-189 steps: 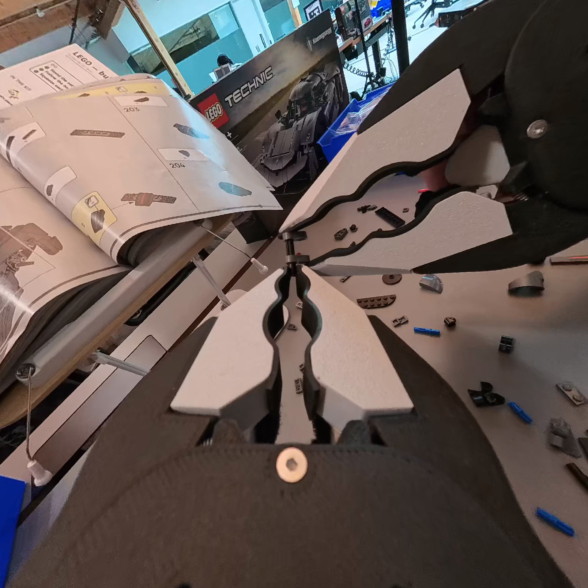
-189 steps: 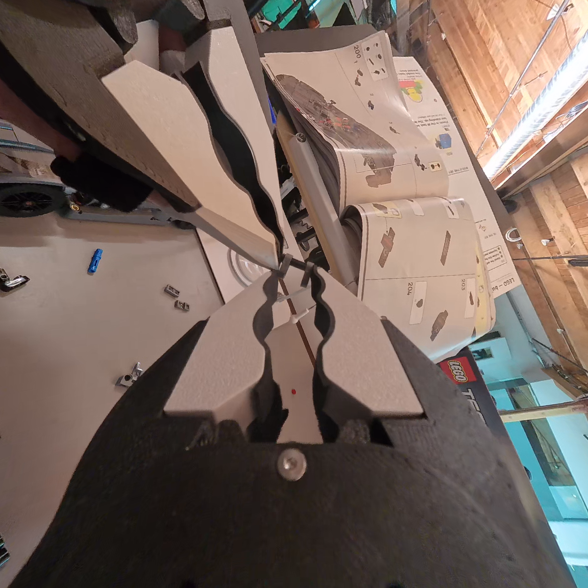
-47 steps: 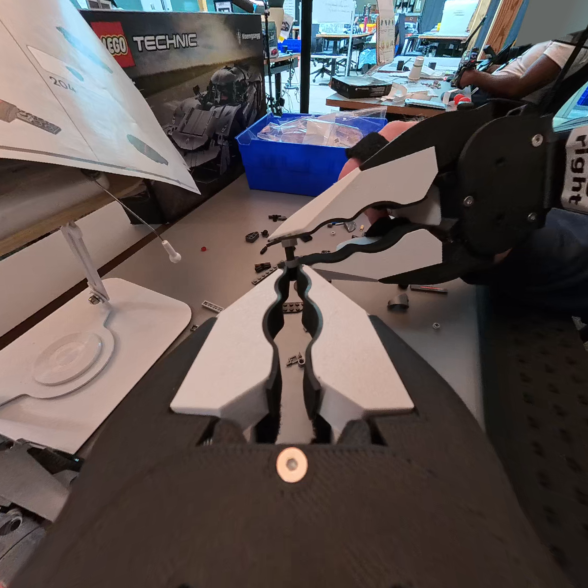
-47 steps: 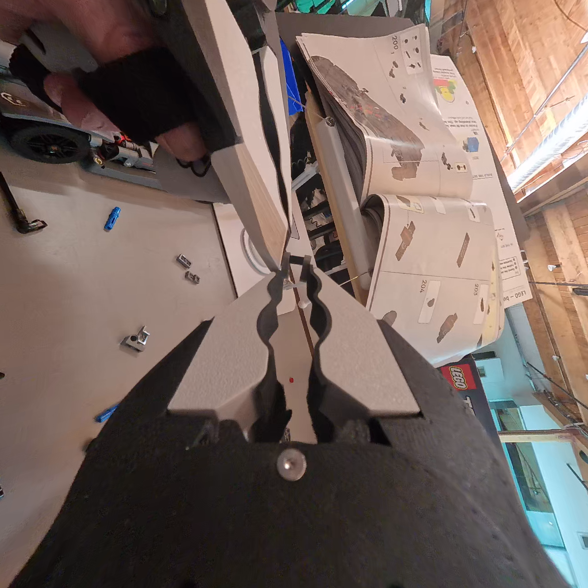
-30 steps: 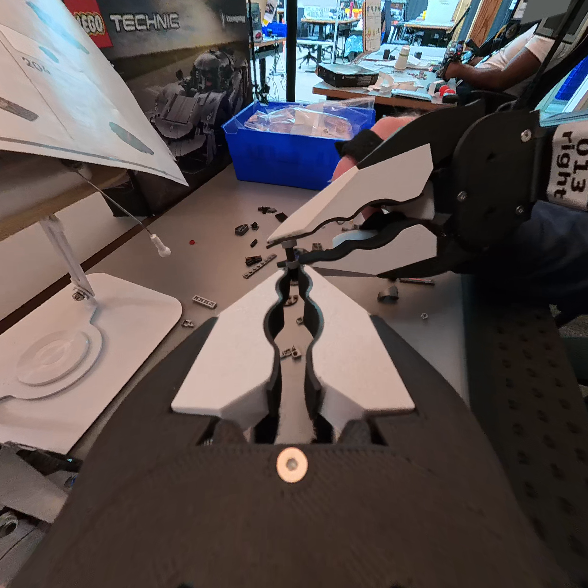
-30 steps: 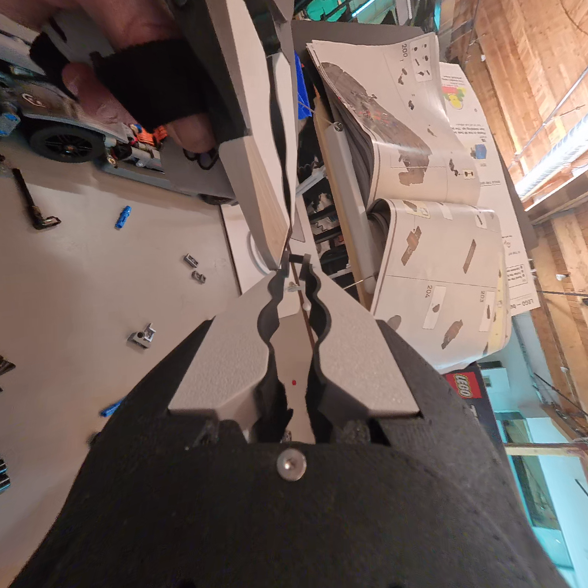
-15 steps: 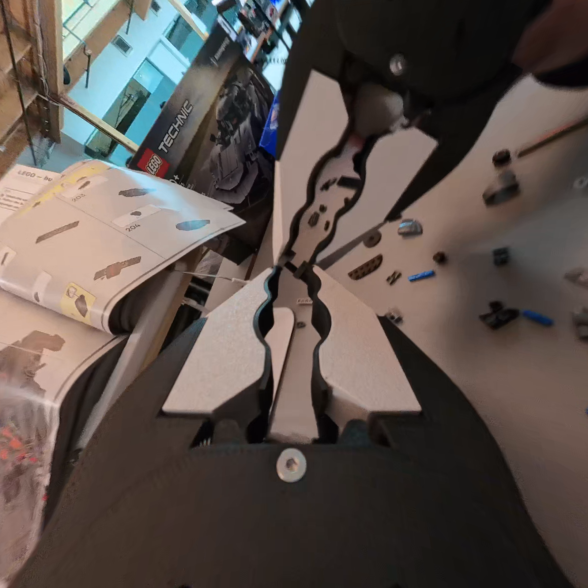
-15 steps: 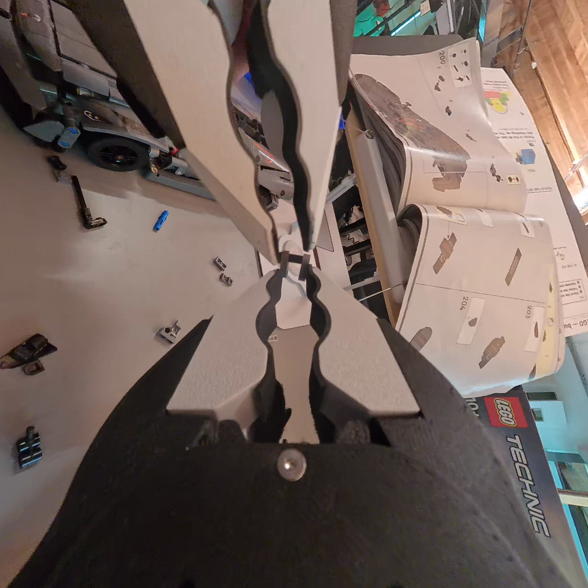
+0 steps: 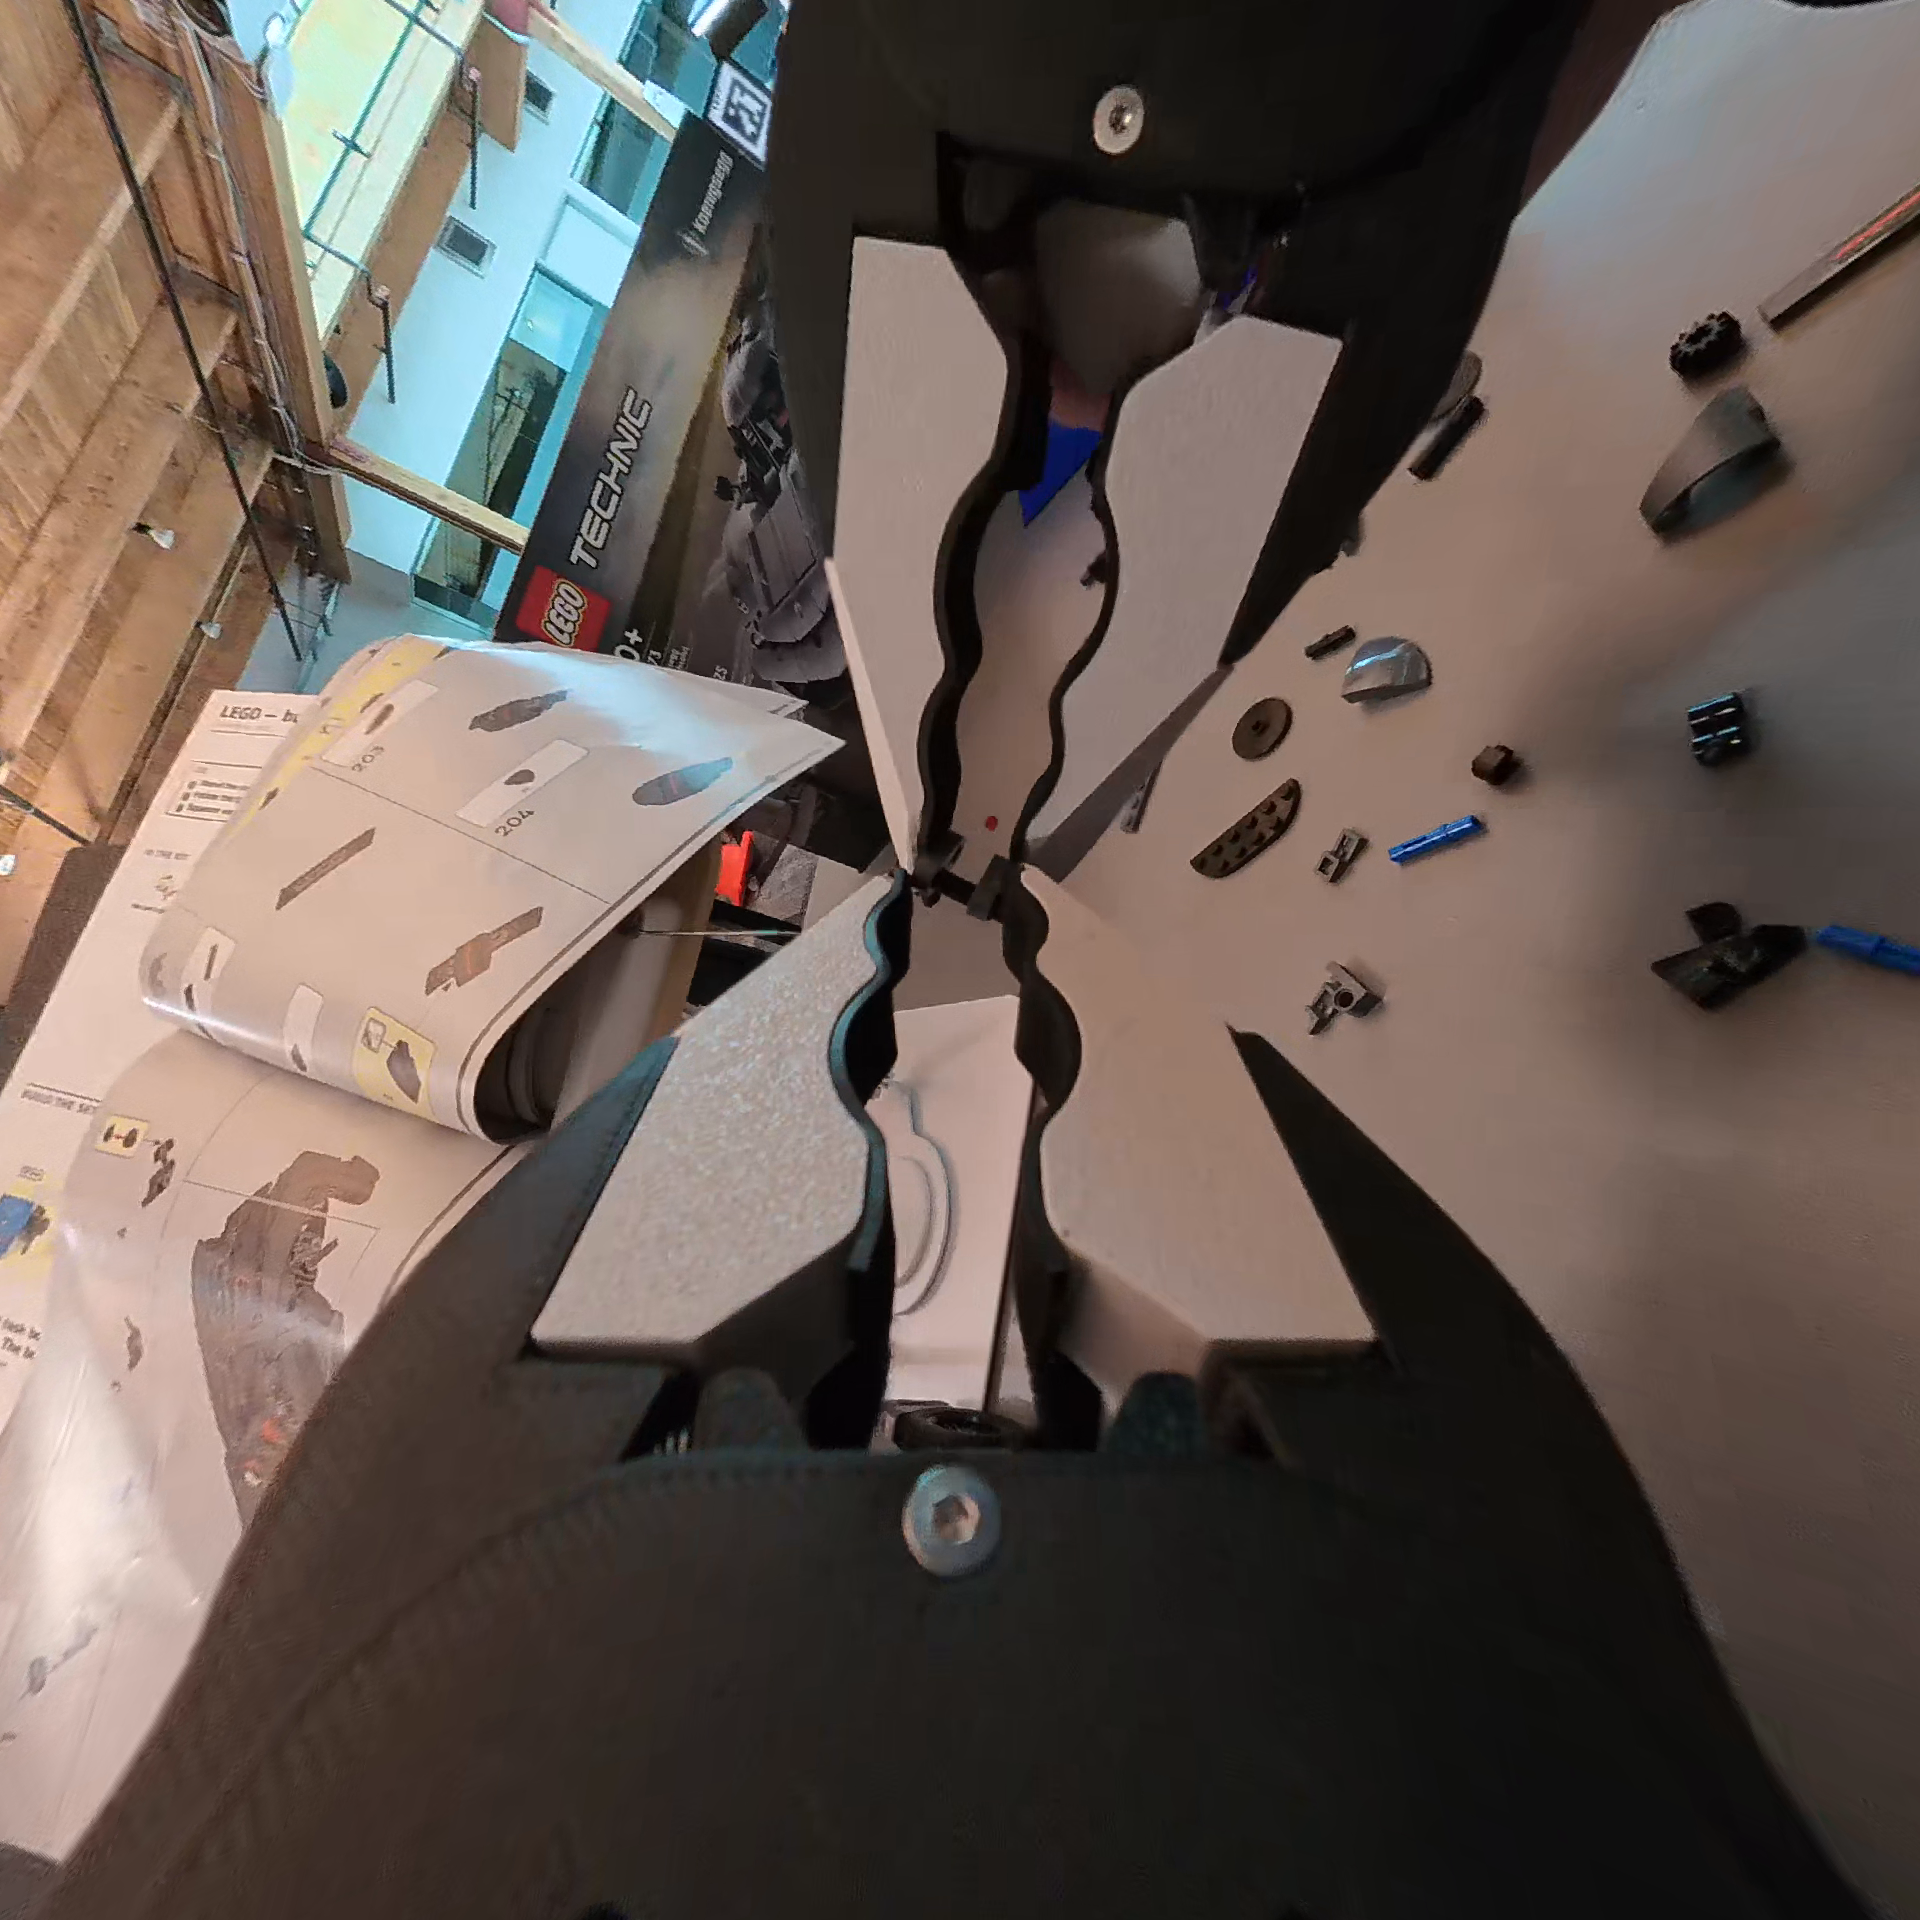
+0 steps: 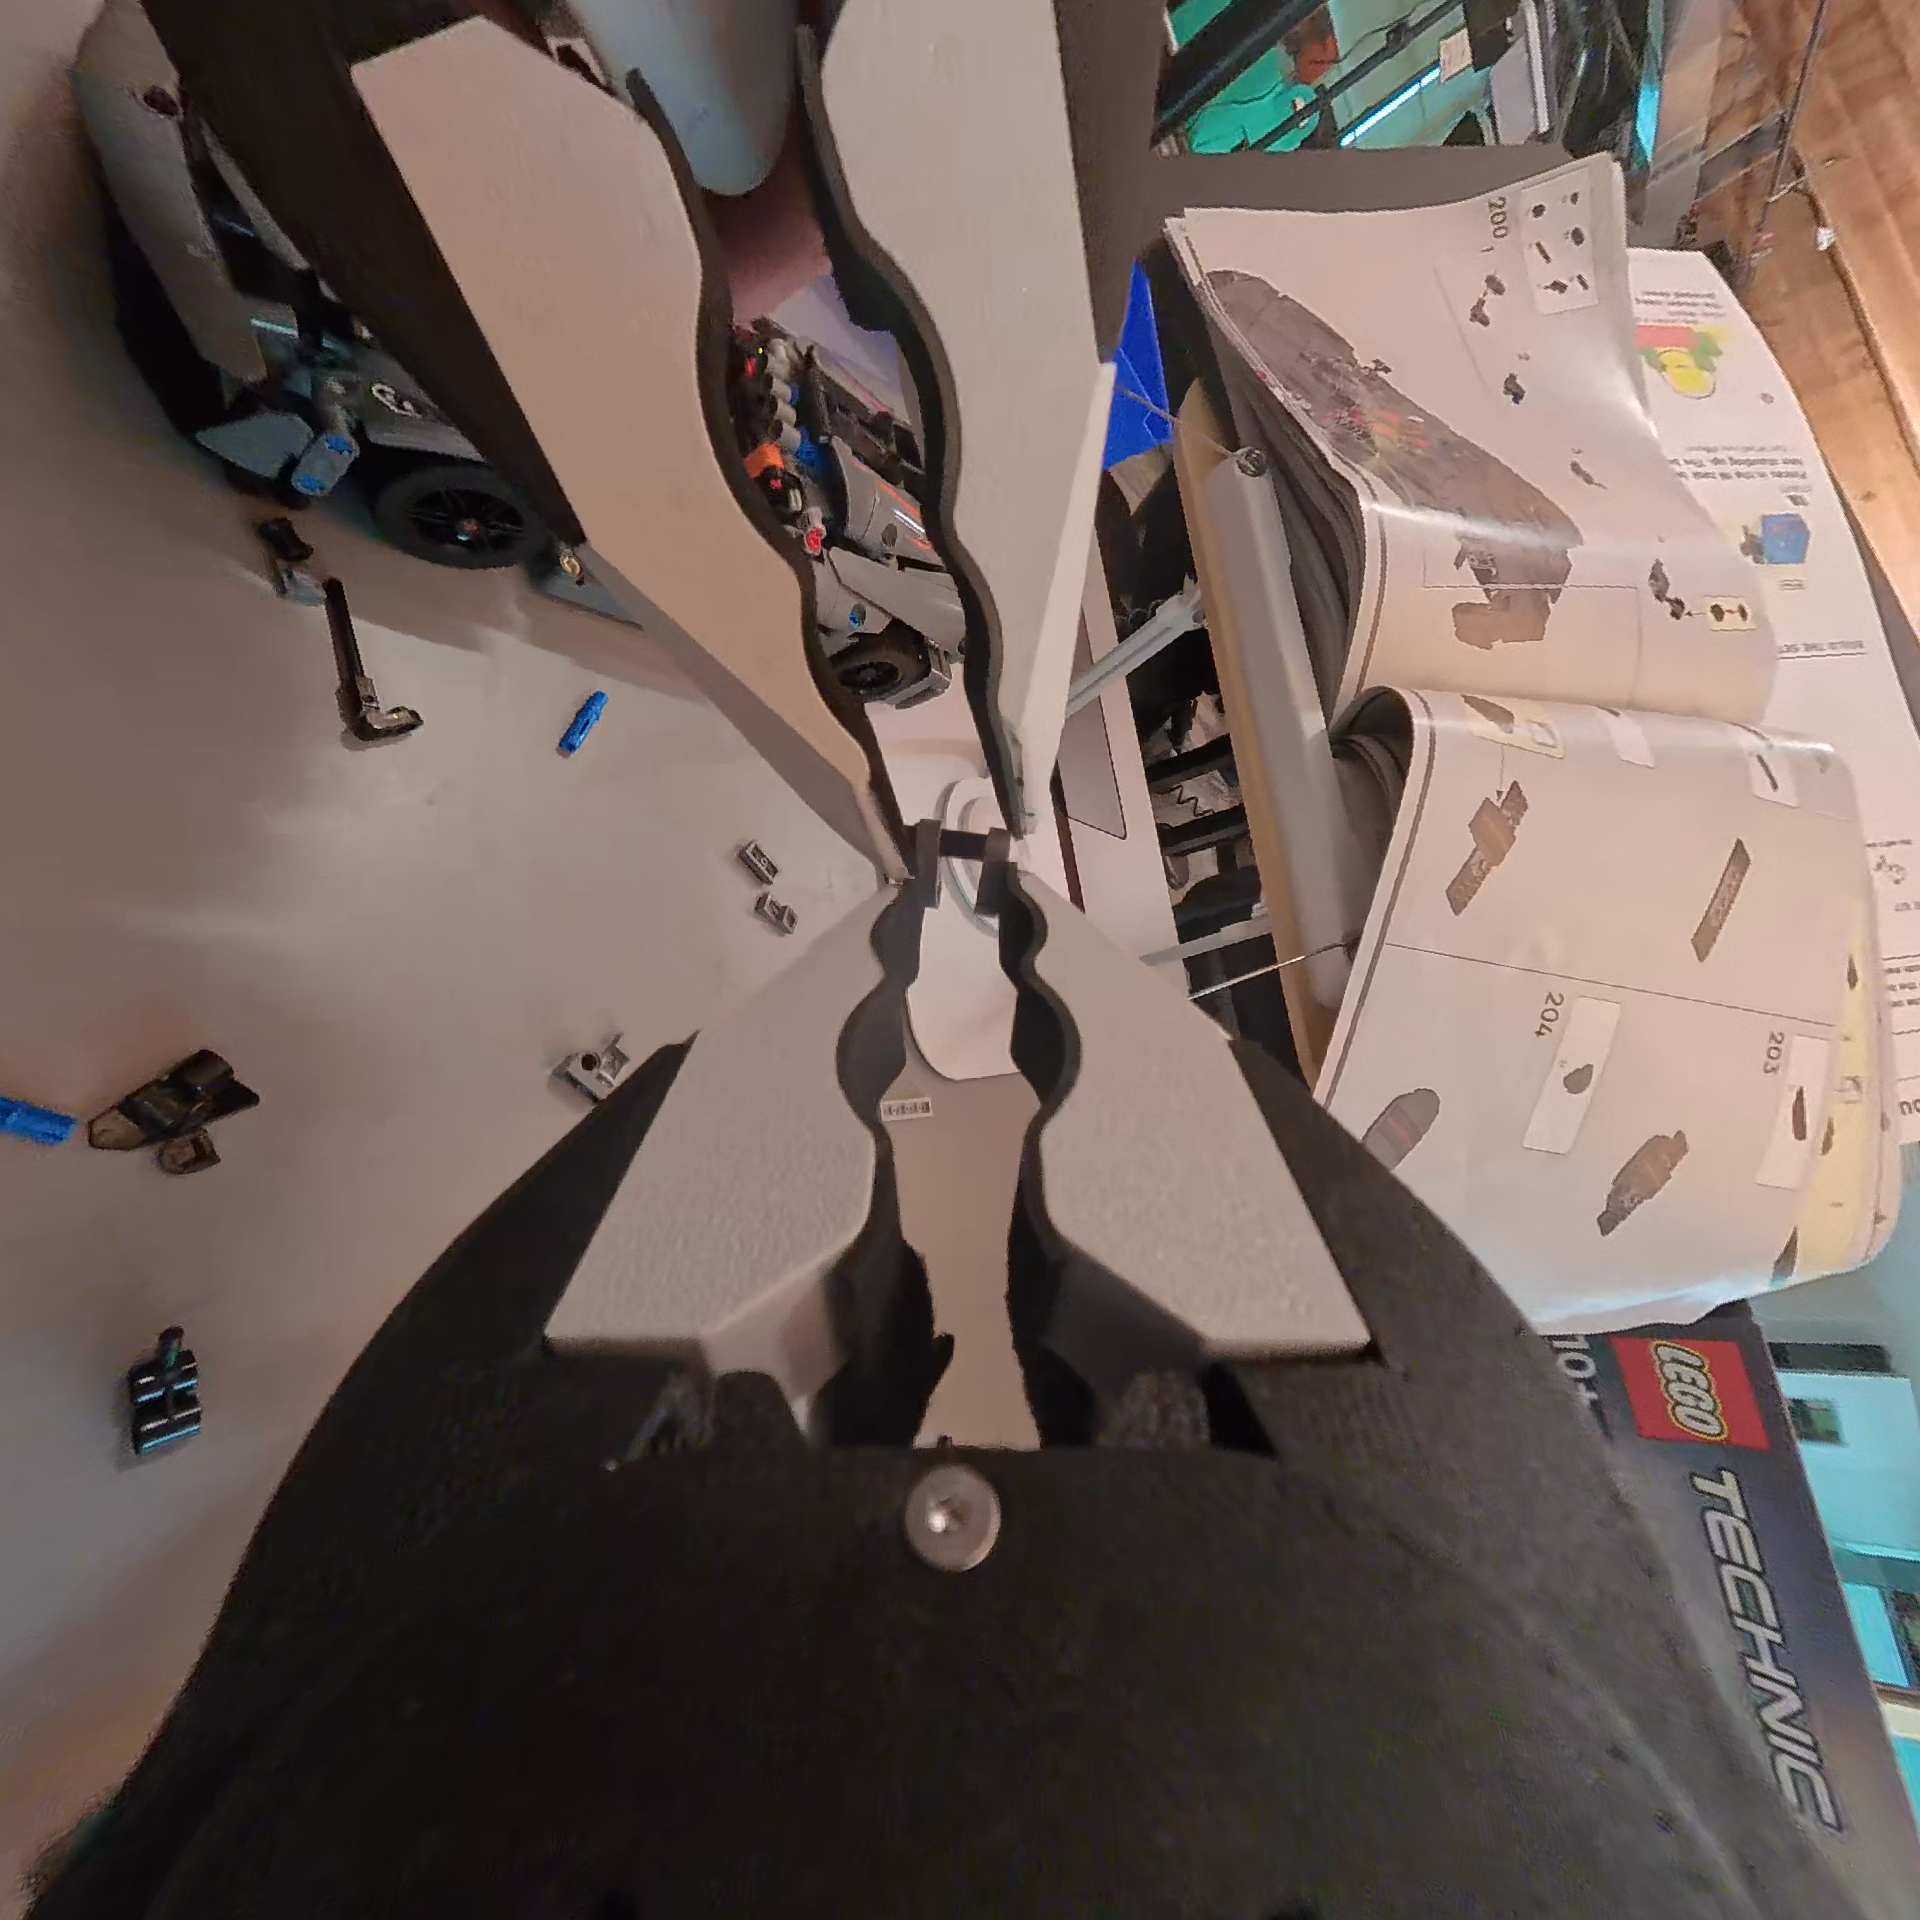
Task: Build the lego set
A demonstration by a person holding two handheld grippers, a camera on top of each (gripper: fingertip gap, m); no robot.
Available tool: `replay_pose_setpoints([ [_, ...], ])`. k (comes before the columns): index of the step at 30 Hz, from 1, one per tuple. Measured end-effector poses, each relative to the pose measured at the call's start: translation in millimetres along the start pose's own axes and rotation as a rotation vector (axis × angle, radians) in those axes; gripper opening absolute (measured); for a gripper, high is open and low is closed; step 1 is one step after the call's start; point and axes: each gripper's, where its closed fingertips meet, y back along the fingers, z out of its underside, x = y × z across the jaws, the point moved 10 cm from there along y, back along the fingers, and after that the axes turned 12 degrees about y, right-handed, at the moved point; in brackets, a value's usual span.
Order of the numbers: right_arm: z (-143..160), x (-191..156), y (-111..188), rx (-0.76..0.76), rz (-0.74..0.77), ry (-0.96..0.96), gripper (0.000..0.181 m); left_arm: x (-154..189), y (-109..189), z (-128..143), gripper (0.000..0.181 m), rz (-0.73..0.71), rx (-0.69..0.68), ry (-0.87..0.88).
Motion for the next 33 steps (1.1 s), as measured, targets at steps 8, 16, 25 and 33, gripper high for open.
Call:
replay_pose_setpoints([
  [8, -0.5, 0.5, 1.3, -0.008, -0.007, -0.013, 0.011, 2.3, -0.9, -2.8, 0.014, -0.015, -0.018, 0.002],
  [16, 0.2, 1.4, 1.1, -0.017, -0.003, -0.035, 0.01, 3.7, -2.5, -3.7, 0.014, -0.04, -0.025, 0.009],
  [25, 3.5, 7.6, 3.3, 0.025, -0.013, -0.147, 0.009, 4.8, -1.7, -6.7, 0.005, -0.088, -0.011, 0.001],
  [33, 2.3, 10.2, 5.9, 0.014, 0.003, -0.097, 0.011, 2.8, -1.2, -10.1, 0.008, -0.095, 0.005, -0.001],
])
